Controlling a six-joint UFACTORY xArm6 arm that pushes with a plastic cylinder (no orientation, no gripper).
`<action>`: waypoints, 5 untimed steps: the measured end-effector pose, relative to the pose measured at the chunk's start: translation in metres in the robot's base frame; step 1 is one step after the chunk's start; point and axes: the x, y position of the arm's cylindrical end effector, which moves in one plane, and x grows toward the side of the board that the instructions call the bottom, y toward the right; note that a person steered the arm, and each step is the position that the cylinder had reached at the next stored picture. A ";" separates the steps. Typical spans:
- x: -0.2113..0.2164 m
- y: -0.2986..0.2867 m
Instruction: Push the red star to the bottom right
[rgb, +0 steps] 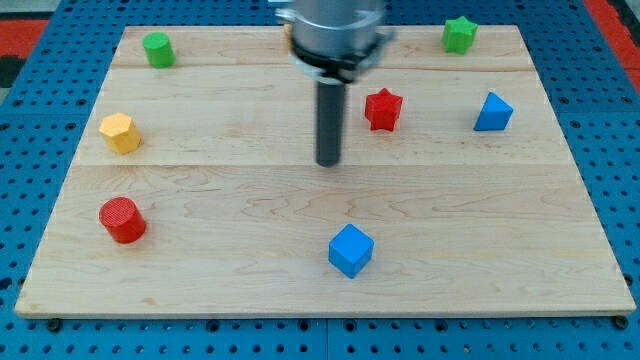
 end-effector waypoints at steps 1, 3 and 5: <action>-0.083 -0.003; -0.079 0.033; -0.075 0.018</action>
